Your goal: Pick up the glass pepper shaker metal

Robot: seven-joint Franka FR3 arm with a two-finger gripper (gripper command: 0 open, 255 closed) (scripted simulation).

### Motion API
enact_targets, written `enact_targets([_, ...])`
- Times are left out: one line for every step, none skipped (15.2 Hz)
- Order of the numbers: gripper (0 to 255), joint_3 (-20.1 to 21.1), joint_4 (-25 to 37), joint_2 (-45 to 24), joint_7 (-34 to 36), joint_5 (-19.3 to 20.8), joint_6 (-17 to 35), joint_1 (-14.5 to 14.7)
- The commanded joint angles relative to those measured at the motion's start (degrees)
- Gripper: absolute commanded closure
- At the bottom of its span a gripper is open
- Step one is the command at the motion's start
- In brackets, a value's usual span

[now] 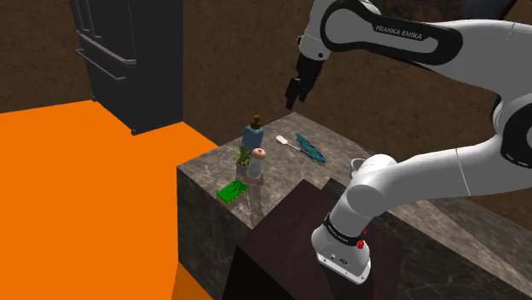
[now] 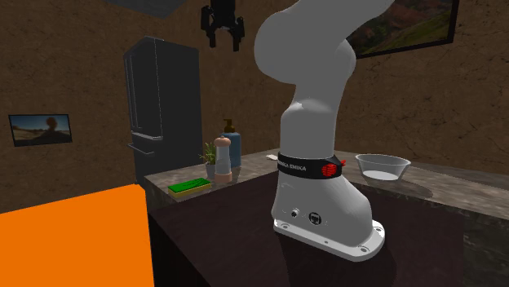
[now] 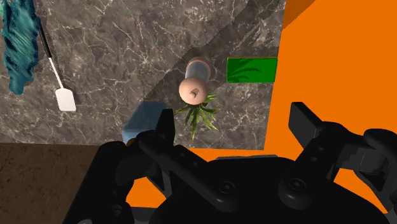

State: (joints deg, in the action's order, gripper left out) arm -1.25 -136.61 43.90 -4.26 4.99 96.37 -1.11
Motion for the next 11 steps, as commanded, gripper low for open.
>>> enact_targets([0, 0.0, 0.0, 0.0, 0.0, 0.0, 0.0, 0.0])
enact_targets([0, -0.44, -1.7, -0.25, -0.15, 0.11, 2.2, -0.13])
enact_targets([0, -0.89, -3.32, -0.6, -0.31, 0.22, 4.42, -0.26])
enact_targets([0, -1.34, -4.87, -1.06, -0.46, 0.34, 6.68, -0.39])
enact_targets([0, -1.8, -6.34, -1.62, -0.63, 0.45, 8.96, -0.52])
enact_targets([0, -2.26, -7.74, -2.29, -0.8, 0.57, 11.28, -0.66])
enact_targets([0, -2.73, -9.06, -3.08, -0.98, 0.67, 13.64, -0.8])
enact_targets([0, -3.19, -10.3, -3.99, -1.17, 0.77, 16.02, -0.93])
enact_targets([0, -3.67, -11.45, -5.01, -1.37, 0.86, 18.45, -1.06])
enact_targets([0, -4.15, -12.52, -6.16, -1.57, 0.94, 20.9, -1.18])
enact_targets([0, -4.64, -13.5, -7.42, -1.8, 1.0, 23.39, -1.29])
